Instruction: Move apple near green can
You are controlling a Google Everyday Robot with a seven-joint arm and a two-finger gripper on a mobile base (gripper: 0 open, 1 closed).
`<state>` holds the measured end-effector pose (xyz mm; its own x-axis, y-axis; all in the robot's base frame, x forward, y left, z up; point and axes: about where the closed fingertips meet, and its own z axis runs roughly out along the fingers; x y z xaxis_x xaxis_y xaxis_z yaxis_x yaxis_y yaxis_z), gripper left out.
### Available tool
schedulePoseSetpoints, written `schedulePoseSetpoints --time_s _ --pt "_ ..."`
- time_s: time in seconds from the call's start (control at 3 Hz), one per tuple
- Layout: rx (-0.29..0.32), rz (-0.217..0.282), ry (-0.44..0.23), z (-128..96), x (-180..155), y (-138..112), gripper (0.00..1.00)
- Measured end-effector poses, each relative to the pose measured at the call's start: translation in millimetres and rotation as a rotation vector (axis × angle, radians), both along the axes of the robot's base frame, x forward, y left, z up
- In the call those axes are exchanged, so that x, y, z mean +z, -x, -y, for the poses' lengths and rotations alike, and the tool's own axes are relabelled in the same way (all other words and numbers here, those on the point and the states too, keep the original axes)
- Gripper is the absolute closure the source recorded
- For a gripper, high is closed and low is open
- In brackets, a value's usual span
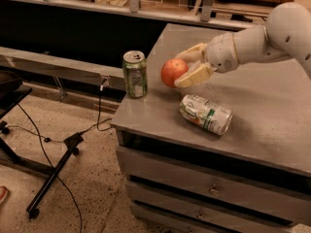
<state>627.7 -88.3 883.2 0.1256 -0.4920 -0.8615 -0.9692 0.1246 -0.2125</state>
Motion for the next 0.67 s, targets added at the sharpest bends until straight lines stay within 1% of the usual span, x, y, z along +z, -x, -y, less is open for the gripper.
schedulePoseSetpoints --time_s 0.33,0.67 --pt "0.036 -0.006 0.014 -11.1 -1.7 11.5 1.00" --pt "0.046 -0.009 0.016 -15.2 -2.9 13.4 0.88"
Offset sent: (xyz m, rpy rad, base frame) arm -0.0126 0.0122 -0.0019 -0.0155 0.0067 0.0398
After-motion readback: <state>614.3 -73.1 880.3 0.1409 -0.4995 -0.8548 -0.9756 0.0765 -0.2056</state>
